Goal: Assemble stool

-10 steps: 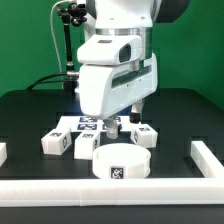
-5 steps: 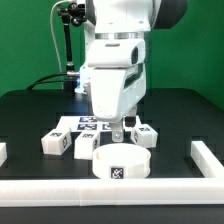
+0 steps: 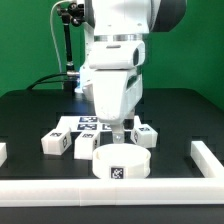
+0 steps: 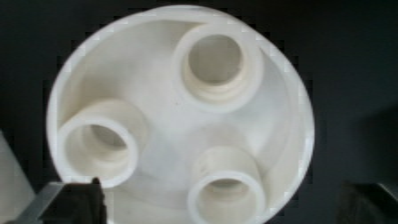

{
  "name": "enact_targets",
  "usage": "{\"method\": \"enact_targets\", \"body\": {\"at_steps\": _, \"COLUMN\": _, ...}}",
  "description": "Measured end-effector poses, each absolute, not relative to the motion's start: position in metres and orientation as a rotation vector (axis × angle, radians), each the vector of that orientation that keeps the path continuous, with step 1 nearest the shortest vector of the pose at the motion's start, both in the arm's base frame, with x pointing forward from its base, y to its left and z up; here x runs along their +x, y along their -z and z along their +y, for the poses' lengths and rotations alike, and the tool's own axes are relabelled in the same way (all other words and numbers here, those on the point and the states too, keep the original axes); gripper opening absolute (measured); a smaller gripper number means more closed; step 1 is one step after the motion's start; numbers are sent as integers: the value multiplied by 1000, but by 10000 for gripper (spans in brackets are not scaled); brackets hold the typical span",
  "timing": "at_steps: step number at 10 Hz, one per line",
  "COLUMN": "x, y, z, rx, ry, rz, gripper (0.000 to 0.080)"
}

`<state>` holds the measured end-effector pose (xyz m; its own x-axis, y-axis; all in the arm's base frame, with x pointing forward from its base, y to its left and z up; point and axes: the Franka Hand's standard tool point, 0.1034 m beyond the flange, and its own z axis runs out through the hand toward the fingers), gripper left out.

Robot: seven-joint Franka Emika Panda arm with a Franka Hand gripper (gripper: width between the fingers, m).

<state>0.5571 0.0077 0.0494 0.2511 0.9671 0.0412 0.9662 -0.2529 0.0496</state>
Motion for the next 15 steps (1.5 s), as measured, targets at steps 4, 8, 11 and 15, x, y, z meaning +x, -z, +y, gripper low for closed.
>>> {"method": "enact_targets", "body": {"at_steps": 4, "x": 545, "y": -33, "z": 9, "rx": 2481, "ry": -70, "rz": 1932, "gripper": 649}}
{"method": "enact_targets", "body": {"at_steps": 8, "x": 536, "y": -19, "z": 10, "rx": 2495, "ry": -42, "rz": 1943, "gripper": 649}}
{"method": "enact_targets", "body": {"at_steps": 11, "x": 534, "y": -16, "z": 9, "rx": 2507, "ry": -36, "rz": 1932, "gripper": 649}}
{"method": "enact_targets", "body": {"at_steps": 15, "x": 534, "y": -16, "z": 9, "rx": 2507, "ry": -35, "rz": 1932, "gripper": 222}}
